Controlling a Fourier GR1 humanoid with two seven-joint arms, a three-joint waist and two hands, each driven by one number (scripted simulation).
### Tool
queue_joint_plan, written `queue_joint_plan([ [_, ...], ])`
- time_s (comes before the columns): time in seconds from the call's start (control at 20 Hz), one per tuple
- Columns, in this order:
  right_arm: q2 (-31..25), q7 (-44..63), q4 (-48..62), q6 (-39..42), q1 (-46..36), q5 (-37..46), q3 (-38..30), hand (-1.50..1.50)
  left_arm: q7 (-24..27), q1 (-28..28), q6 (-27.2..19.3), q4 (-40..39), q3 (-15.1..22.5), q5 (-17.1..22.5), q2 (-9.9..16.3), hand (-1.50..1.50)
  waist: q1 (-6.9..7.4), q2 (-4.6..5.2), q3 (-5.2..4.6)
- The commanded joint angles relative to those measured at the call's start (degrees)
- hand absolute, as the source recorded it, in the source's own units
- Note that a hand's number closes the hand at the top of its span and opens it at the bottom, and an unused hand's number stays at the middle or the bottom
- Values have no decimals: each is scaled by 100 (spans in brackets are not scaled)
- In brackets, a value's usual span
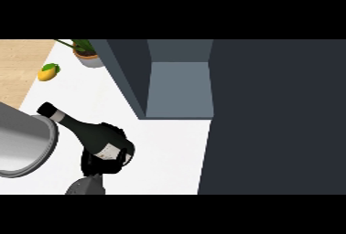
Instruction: Pick up the wine, place it into the cabinet and close the cabinet
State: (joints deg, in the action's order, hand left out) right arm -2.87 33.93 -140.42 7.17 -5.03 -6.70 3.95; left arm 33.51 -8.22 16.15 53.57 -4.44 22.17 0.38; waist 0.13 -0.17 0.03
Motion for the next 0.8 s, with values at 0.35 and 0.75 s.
queue_joint_plan([
  [0.35,-1,-40,-63,96,-12,-382,-189,-150,-417,554,-2113,1734,2487,898,-37,150,-19,10,-4],
  [0.75,-154,24,-120,228,34,-749,-543,-150,-535,33,-2769,1378,2650,1681,-38,150,-40,17,-4],
])
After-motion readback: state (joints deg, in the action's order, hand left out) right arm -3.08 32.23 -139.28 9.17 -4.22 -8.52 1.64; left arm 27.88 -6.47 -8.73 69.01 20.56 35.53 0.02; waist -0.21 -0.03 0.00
